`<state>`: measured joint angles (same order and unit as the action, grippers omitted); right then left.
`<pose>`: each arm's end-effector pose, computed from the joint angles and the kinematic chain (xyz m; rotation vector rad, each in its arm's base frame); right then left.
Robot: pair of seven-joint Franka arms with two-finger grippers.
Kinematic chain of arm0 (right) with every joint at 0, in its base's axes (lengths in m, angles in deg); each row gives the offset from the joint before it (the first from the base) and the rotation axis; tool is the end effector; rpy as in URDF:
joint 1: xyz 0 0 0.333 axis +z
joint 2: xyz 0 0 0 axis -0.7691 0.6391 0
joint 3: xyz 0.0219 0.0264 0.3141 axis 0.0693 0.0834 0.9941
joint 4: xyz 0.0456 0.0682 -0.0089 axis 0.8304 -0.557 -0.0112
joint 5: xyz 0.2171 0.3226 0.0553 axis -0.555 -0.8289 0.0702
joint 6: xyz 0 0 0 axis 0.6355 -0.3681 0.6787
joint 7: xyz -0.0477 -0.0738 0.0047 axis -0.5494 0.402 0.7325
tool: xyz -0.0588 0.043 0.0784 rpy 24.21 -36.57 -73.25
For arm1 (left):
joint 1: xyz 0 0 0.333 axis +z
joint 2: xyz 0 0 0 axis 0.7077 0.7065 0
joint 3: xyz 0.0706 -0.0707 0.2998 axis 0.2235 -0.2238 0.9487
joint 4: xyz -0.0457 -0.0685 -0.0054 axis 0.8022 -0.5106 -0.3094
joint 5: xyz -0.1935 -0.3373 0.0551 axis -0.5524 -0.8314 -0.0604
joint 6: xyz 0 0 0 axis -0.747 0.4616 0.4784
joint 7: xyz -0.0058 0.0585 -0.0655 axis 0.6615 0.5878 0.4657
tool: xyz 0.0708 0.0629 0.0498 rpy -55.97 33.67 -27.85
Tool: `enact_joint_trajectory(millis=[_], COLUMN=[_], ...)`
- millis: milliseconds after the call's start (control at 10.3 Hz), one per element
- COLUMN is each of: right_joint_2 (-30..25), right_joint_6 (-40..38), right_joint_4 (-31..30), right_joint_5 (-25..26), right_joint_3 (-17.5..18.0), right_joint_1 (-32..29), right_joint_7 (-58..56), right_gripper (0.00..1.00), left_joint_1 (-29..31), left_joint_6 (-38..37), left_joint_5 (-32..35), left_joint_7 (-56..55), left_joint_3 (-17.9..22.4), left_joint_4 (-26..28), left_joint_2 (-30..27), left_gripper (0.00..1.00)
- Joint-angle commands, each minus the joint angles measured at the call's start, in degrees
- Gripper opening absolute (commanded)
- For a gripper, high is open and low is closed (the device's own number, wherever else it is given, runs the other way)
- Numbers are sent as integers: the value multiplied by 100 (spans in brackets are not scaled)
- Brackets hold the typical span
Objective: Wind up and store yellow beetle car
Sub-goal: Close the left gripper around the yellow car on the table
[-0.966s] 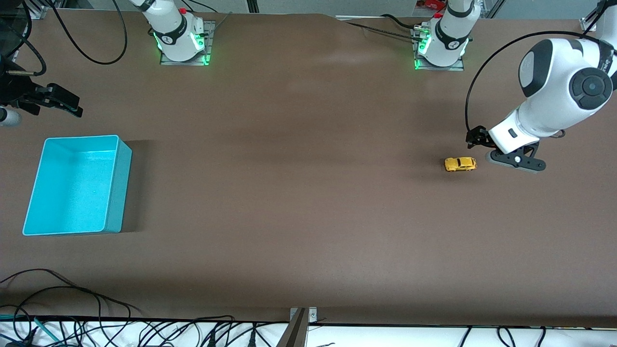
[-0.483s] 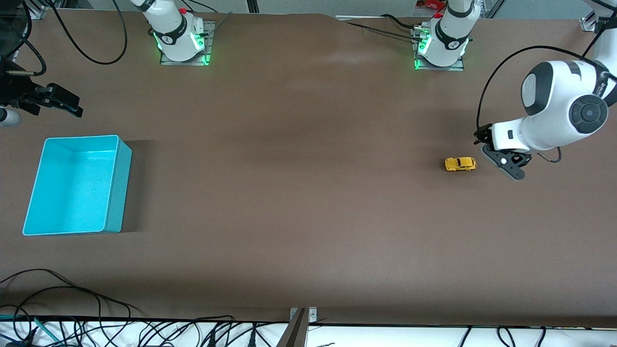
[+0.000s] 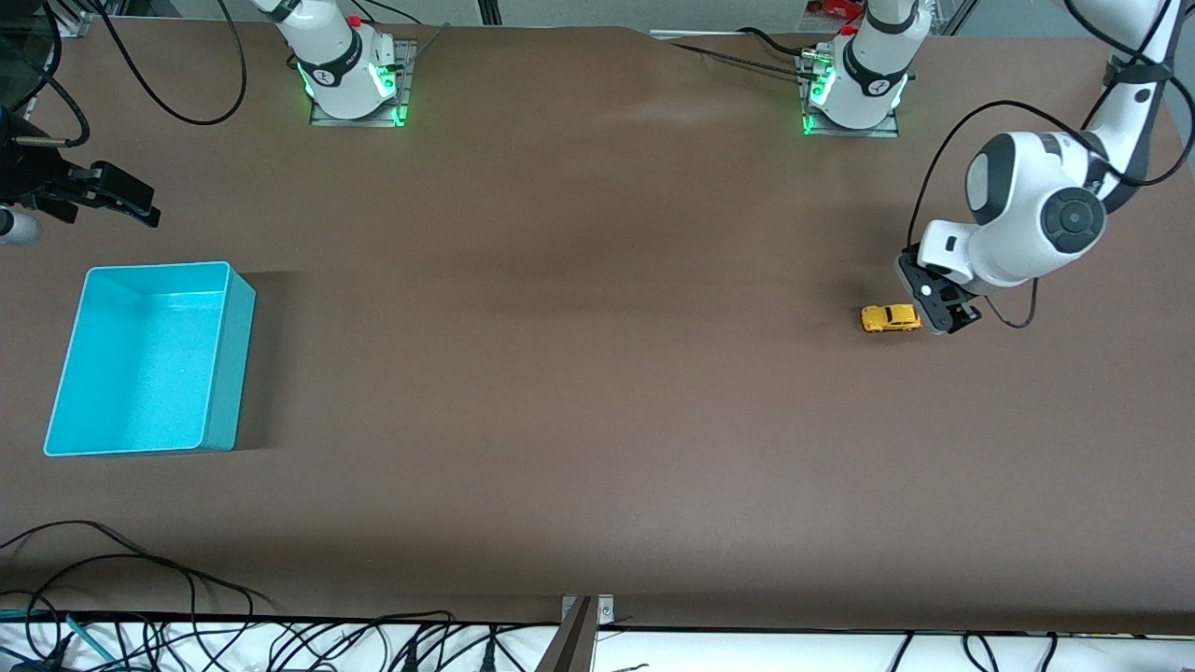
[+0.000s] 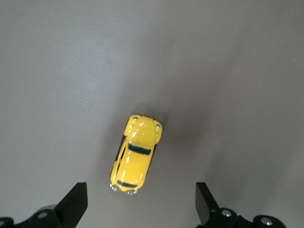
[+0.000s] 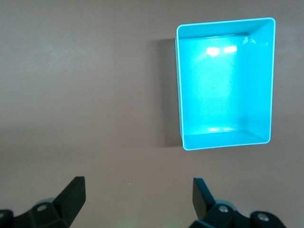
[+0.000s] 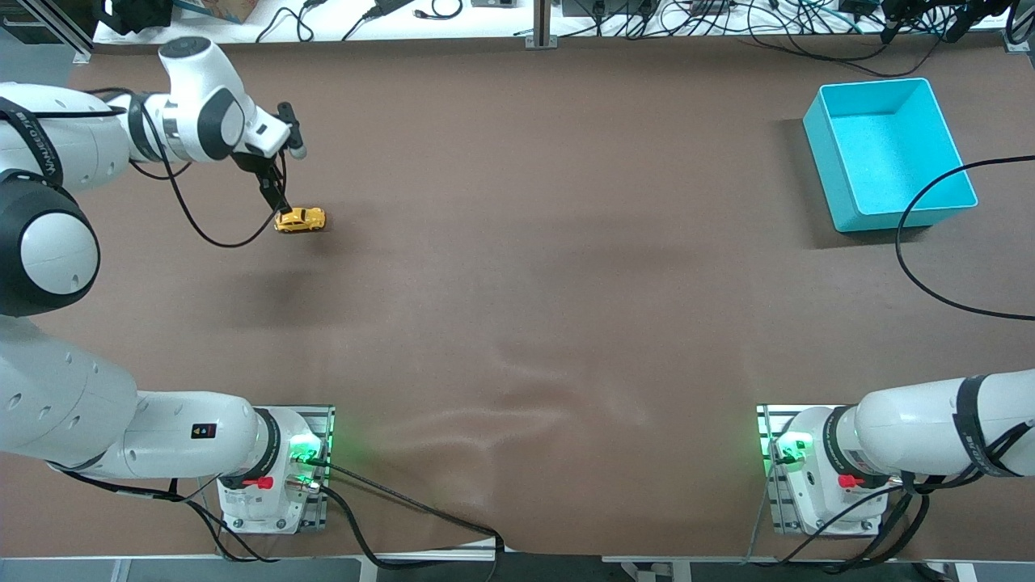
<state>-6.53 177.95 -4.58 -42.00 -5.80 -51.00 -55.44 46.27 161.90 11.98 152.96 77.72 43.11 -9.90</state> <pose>0.5502 -0.0087 0.6065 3.1134 -0.0470 -0.0770 0.5059 0.0081 0.2673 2.5307 -1.7449 -0.1796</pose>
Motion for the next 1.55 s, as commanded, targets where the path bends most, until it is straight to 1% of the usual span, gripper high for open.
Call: enact_joint_trajectory(millis=[0, 97, 193, 386, 483, 870, 966, 1159, 1256, 1353, 1449], right_joint_2=[48, 48, 48, 48, 48, 48, 48, 48, 48, 48, 48], right_joint_6=[-33, -33, -33, -33, -33, -33, -33, -33, -33, -33, -33], right_joint_4=[119, 119, 119, 119, 119, 119, 119, 119, 119, 119, 119], right_joint_5=[-124, -116, -116, -116, -116, -124, -116, -124, -116, -116, -116], right_joint_3=[24, 24, 16, 24, 24, 24, 24, 24, 24, 24, 24], right_joint_1=[-50, -50, -50, -50, -50, -50, -50, -50, -50, -50, -50], right_joint_7=[-17, -17, -17, -17, -17, -17, -17, -17, -8, -17, -17], right_gripper=[100, 100, 100, 100, 100, 100, 100, 100, 100, 100, 100], left_joint_1=[-8, -8, -8, 10, 18, 106, 124, 150, 142, 150, 142], left_joint_6=[215, 250, 442, 1091, 1216, 1261, 1270, 1366, 1367, 1375, 1375], left_joint_5=[-53, -62, -62, -79, -79, -132, -141, -167, -185, -185, -185], left_joint_7=[1003, 1486, 1978, 2482, 2562, 2554, 2528, 2528, 2528, 2528, 2554], left_joint_3=[7, 7, 7, 7, 7, 86, 86, 86, 86, 86, 86], left_joint_4=[53, 53, 79, 281, 282, 273, 264, 264, 264, 264, 255], left_joint_2=[130, 218, 332, 552, 623, 737, 790, 860, 878, 896, 904], left_gripper=[100, 100, 100, 100, 100, 99, 98, 70, 64, 52, 32])
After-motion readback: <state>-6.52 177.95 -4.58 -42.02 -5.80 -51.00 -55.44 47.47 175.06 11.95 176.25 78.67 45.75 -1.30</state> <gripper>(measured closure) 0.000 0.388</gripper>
